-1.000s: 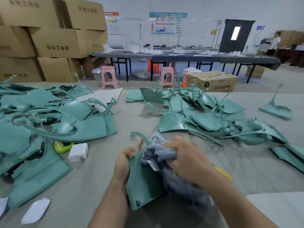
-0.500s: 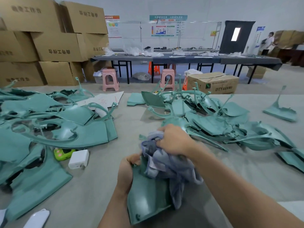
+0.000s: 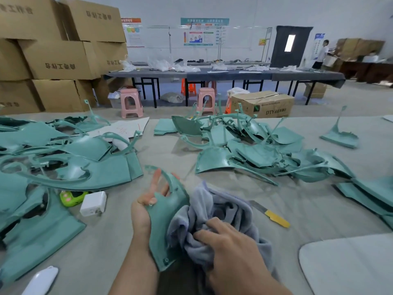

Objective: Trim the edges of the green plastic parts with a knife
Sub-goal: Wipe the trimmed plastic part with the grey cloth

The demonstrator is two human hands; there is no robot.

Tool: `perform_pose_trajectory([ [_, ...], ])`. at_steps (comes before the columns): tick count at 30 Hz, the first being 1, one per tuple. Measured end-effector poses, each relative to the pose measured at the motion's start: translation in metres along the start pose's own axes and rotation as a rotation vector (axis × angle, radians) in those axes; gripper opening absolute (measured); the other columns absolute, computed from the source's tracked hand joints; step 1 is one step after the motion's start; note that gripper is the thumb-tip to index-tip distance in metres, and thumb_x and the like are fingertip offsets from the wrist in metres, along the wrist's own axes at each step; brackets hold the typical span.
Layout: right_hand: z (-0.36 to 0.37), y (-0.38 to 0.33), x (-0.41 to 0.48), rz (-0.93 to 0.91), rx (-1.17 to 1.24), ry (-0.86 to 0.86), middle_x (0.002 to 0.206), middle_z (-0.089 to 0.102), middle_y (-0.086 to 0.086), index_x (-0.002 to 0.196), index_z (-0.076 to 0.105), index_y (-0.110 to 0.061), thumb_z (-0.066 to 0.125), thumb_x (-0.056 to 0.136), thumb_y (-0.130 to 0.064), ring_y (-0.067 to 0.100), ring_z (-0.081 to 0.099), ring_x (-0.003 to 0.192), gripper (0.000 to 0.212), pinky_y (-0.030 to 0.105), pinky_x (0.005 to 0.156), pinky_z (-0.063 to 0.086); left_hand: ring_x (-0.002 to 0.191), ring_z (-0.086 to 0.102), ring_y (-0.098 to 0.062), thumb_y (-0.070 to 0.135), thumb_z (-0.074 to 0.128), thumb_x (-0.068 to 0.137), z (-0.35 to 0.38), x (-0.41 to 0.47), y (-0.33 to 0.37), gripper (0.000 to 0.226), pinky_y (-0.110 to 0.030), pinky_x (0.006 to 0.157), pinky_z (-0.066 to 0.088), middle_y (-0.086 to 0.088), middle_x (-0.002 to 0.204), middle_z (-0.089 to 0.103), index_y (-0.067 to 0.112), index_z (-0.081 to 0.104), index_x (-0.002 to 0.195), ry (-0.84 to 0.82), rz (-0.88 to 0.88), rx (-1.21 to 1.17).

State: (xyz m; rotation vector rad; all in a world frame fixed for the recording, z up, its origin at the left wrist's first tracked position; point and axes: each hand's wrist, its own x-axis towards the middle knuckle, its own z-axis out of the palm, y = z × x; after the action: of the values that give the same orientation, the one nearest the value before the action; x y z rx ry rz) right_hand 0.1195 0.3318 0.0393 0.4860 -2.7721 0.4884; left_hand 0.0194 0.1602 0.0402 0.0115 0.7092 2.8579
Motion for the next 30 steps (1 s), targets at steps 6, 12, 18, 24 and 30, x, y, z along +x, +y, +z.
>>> perform_pose_trajectory([
  [6, 0.001, 0.025, 0.019, 0.354, -0.008, 0.007, 0.113, 0.051, -0.010, 0.102, 0.054, -0.035, 0.057, 0.084, -0.039, 0.021, 0.050, 0.113, 0.020, 0.032, 0.087, 0.039, 0.123, 0.054, -0.018, -0.007, 0.034, 0.043, 0.030, -0.011, 0.005, 0.107, -0.025, 0.093, 0.043, -0.013, 0.141, 0.050, 0.019, 0.041, 0.147, 0.064, 0.481, 0.477],
  [12, -0.025, 0.012, 0.038, 0.315, 0.392, 0.139, 0.155, 0.043, -0.014, 0.145, 0.048, -0.046, 0.063, 0.091, -0.048, 0.008, 0.039, 0.141, 0.056, 0.036, 0.114, 0.035, 0.147, 0.025, 0.004, -0.005, 0.053, 0.055, 0.049, -0.043, -0.022, 0.116, -0.020, 0.115, 0.033, 0.026, 0.160, 0.028, 0.050, 0.028, 0.154, 0.007, 0.702, 1.092],
  [18, -0.065, 0.003, 0.018, 0.105, 0.748, -0.488, 0.082, 0.069, -0.006, 0.097, 0.058, -0.030, 0.070, 0.074, 0.002, 0.002, 0.063, 0.076, 0.041, 0.024, 0.072, 0.052, 0.116, 0.059, 0.003, 0.010, 0.049, 0.066, 0.083, -0.051, -0.053, 0.101, -0.041, 0.098, 0.053, 0.033, 0.155, 0.033, 0.071, 0.024, 0.142, 0.078, 0.488, 1.055],
  [24, -0.066, 0.014, -0.023, 0.665, 1.489, 0.063, 0.098, 0.071, 0.029, 0.106, 0.069, 0.008, 0.055, 0.087, 0.017, 0.039, 0.069, 0.095, 0.025, 0.054, 0.091, 0.057, 0.115, 0.050, 0.020, 0.047, 0.058, 0.079, 0.110, -0.064, -0.070, 0.073, -0.002, 0.095, 0.037, 0.029, 0.141, 0.053, 0.049, 0.039, 0.149, -0.180, 0.234, 1.519],
  [30, -0.098, 0.063, -0.110, 0.672, 1.410, 0.224, 0.104, 0.074, 0.028, 0.096, 0.076, 0.004, 0.067, 0.082, 0.006, 0.037, 0.073, 0.089, 0.017, 0.044, 0.080, 0.058, 0.110, 0.068, -0.024, 0.030, 0.071, 0.092, 0.110, -0.092, -0.116, 0.032, -0.046, 0.095, 0.055, 0.006, 0.115, 0.073, 0.025, 0.068, 0.124, -0.179, 0.034, 1.487],
])
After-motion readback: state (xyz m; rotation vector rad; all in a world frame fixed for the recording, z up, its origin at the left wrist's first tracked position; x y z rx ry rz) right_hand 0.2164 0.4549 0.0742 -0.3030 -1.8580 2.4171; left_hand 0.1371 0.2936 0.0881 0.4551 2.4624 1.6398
